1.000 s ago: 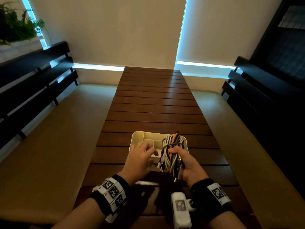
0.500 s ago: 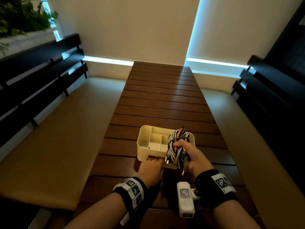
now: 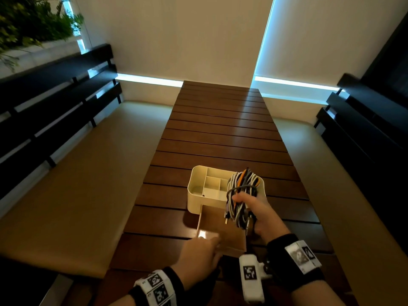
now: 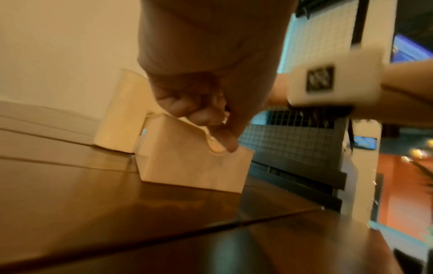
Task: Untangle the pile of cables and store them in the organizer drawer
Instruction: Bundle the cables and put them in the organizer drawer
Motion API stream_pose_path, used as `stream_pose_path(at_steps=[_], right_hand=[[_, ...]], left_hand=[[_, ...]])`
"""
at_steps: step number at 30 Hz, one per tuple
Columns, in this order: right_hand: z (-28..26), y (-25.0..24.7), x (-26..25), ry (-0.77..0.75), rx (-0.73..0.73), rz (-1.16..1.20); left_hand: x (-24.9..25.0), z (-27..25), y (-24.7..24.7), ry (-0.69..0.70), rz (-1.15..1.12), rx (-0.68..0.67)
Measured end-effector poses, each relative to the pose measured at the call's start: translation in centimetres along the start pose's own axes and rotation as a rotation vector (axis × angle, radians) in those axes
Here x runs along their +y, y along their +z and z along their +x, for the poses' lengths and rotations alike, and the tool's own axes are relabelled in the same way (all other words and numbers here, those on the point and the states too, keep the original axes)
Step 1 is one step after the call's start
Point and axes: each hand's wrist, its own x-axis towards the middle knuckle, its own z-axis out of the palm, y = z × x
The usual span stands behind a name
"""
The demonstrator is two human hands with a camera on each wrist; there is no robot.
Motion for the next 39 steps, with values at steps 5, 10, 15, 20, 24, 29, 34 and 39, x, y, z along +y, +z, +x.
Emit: stream_pose_path(at_steps=[5,10,15,20,24,29,34,39], right_hand=[[-2.2,0.9,1.7,-0.368,0.056,-0.818],[-1.2,2.7,4.7,-0.522,0.2,-1.271],[0.1,2.6,6.6,-0.648,0.276,-1.542],[0.6,2.6,7.6,-0.735,0.311,-1.665],[0.2,2.7,7.2,-0.63,0.238,-1.704],[-0.2,0.5,6.3,-0.419,-0.117,-1.531],[0.6,-1.1,6.2,-0.538,-0.15,-1.355],[-0.1,-1.3,7.1,-0.728,-0.163,-1.415]], left_hand=[[-2.3,0.8,-3.5,-0.081,-0.145,0.216],[-3.7,2.8,-3.9,-0.23,-0.117,0.104],[-3.5,2.8,-3.3,-0.288,-0.134,-0.045],[-3.6,2.8,-3.3,-0.39,-0.115,-0.1],[-3.1,2.2,-2.8,-0.415,-0.209,-0.012],[-2.5,1.6,-2.1,-0.295,-0.032,0.053],[-2.4,1.8,-2.6,-0.254,0.134,-0.009],[-2.4,1.7,-3.0,-0.242,0.155,-0.067]])
